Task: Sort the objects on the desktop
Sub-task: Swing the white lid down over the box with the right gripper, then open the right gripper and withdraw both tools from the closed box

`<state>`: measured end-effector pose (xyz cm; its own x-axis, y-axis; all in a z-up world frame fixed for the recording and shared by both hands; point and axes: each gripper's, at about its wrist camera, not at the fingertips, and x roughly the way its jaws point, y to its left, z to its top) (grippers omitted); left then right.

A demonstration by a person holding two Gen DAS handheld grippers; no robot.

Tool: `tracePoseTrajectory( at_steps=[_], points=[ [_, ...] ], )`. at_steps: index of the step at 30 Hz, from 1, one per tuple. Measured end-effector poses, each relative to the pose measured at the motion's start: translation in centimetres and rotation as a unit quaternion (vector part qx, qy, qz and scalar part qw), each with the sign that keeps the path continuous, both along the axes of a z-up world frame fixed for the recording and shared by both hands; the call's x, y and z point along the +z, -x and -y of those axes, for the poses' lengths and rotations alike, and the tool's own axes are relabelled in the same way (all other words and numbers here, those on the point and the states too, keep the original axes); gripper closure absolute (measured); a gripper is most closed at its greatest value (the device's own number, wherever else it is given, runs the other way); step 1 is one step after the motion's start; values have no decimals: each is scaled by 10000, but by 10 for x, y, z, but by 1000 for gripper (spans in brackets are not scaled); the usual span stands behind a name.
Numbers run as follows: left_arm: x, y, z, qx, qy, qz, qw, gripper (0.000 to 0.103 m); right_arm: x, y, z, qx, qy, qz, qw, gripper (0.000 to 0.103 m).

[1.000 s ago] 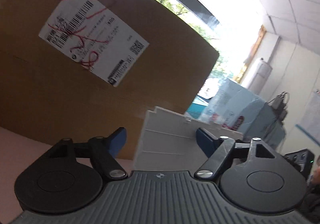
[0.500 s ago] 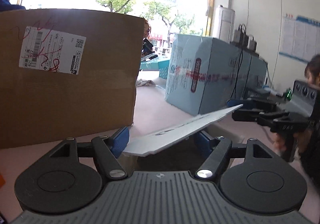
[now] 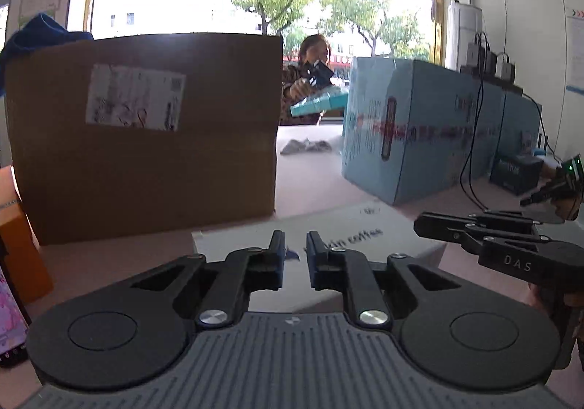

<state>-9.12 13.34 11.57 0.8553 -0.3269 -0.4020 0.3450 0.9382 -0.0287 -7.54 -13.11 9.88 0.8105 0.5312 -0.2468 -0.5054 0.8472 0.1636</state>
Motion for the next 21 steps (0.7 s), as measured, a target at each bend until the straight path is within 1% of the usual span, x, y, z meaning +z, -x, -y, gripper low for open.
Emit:
tracePoseTrajectory(
  at_steps=[1,3,6,8,9,11,13,14,15,16,17,18,19,21],
  points=[
    [-6,1,3,-23,-96,-33,9999,98,-3,1,-1,-3,33,17,10000,100],
    [-16,7,5,-12,-163,129,9998,100,-10,3,-2,-27,68,100,9999,101],
    [-26,10,-2,4,169,280,9995,100,-15,7,-2,-116,10,146,9998,101],
    [-31,15,-2,31,171,433,9989,100,-16,9,1,-142,-66,114,9998,101],
    [-33,18,1,81,84,516,9986,100,-17,11,4,-146,-124,103,9998,101],
    [-31,20,12,248,-102,588,9979,100,-15,12,3,-193,-75,136,9997,101],
    [-23,18,20,328,-125,452,9984,100,-13,16,8,-254,-185,125,9994,100],
    [-19,20,25,319,-57,446,9985,98,-11,19,14,-315,-322,84,9989,96],
    [-15,26,34,279,-1,570,9980,83,-7,24,21,-493,-386,86,9980,89],
    [-11,33,44,234,52,714,9972,64,-3,30,28,-725,-414,107,9965,56],
    [-10,37,56,236,91,777,9967,3,1,36,36,-957,-442,128,9943,19],
    [-9,42,69,246,128,827,9962,0,3,42,47,-1351,-491,90,9896,18],
    [-9,46,82,256,165,876,9957,0,2,47,58,-1683,-529,-22,9843,18],
    [-12,52,110,-107,-5,938,9955,0,-2,55,76,-2192,-577,-273,9736,18]
  ],
)
